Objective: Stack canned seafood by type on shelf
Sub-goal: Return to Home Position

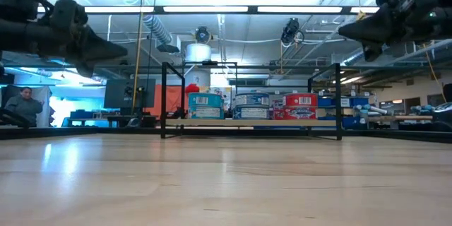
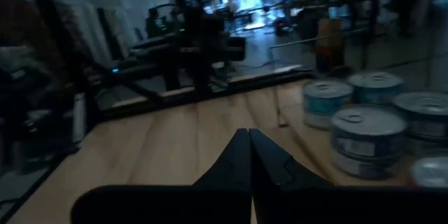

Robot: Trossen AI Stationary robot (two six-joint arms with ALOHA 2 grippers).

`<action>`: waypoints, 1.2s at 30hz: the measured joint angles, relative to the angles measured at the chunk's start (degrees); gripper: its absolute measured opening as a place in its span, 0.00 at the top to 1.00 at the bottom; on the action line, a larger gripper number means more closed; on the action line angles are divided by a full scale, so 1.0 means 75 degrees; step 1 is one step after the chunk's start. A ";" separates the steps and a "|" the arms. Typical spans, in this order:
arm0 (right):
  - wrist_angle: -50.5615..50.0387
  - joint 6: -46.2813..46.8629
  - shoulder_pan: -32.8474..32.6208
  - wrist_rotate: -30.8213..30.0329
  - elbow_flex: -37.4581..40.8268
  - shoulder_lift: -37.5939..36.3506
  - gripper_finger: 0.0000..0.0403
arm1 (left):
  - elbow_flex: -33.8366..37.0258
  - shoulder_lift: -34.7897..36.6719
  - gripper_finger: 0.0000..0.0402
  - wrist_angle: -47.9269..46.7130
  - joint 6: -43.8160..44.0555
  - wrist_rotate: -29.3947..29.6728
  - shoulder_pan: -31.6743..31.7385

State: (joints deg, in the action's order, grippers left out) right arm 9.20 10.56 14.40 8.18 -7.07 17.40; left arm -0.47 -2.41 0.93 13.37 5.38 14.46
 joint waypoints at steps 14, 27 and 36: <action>0.0377 0.0245 0.0232 -0.1174 0.0327 -0.0723 1.00 | -0.0003 0.0323 0.99 0.0032 -0.0317 0.0470 0.0770; -0.1182 -0.0016 0.0242 -0.1978 0.0807 -0.1814 1.00 | -0.0015 -0.0143 0.99 -0.0047 -0.0527 0.0254 0.1640; -0.1175 0.0176 0.0264 -0.2133 0.0805 -0.1505 0.92 | -0.0015 -0.0702 0.99 -0.0029 -0.0466 0.0176 0.1661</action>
State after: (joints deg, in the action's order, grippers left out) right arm 0.38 11.88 16.38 -7.82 -1.04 6.11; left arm -0.58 -7.67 0.72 9.87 6.70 26.92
